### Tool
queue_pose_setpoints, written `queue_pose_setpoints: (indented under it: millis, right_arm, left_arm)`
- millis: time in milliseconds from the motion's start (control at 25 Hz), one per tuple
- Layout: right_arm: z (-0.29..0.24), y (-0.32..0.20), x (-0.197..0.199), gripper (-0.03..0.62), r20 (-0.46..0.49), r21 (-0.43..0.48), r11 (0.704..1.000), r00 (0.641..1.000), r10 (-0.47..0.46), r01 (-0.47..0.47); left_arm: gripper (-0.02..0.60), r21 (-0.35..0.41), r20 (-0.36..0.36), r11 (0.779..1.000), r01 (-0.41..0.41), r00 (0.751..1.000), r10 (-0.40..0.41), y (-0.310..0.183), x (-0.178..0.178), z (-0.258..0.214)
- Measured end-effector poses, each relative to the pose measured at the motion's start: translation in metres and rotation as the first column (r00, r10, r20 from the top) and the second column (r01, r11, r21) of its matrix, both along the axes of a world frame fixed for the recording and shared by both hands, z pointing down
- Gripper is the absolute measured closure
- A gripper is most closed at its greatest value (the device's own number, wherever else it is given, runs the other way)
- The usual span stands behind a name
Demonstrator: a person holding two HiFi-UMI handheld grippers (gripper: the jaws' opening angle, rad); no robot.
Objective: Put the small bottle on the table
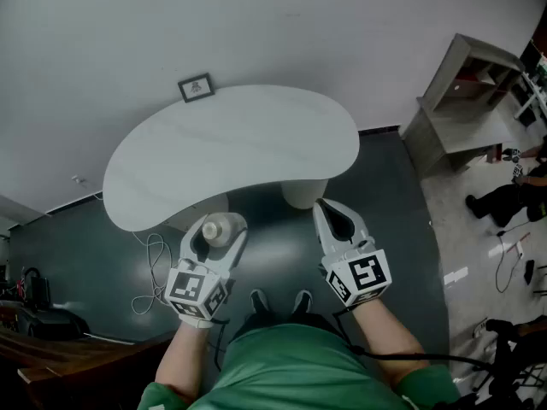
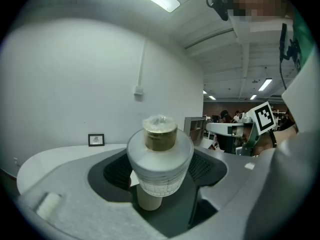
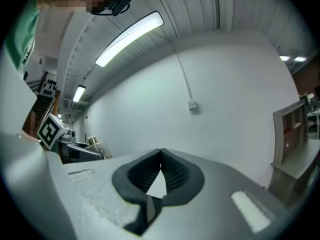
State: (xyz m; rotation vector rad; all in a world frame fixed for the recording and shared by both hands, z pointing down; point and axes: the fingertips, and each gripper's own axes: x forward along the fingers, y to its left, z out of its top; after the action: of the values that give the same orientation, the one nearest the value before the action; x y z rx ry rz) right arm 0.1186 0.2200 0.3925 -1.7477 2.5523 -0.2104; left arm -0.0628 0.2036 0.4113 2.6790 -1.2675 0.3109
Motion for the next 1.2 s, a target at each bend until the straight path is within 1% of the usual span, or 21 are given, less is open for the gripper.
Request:
queue_pose_setpoints:
  millis: [200,360,440,680,920,1200]
  right_arm:
    - [0.005,0.004,-0.012,0.599,-0.002,0.003,1.0,1.0,0.008,-0.008]
    - [0.013,0.006,-0.019,0.599,-0.001,-0.045,0.999,1.0,0.01,-0.01]
    - [0.013,0.006,-0.019,0.599,0.001,-0.055,0.998,1.0,0.013,-0.013]
    - [-0.004,-0.002,-0.019,0.599,0.002,-0.001,1.0,1.0,0.002,-0.002]
    - [-0.013,-0.003,-0.016,0.599,-0.008,0.025,1.0,1.0,-0.013,0.014]
    - [-0.017,-0.003,-0.023,0.599,-0.008,0.031,0.999,1.0,-0.015,0.015]
  left_arm:
    - [0.239,0.014,0.023,0.999,-0.045,0.999,0.044,0.011,0.0,0.001]
    - [0.239,0.015,0.038,0.999,-0.034,0.999,0.033,0.013,-0.01,0.004]
    - [0.239,0.015,0.042,1.0,-0.021,0.999,0.021,0.013,-0.012,0.0]
    - [0.239,0.047,0.027,0.999,-0.001,1.0,-0.001,0.008,-0.014,-0.008]
    - [0.239,0.075,0.014,0.997,0.025,1.0,-0.026,0.01,-0.01,-0.018]
    - [0.239,0.059,0.027,0.998,0.024,0.999,-0.026,0.017,-0.021,-0.014]
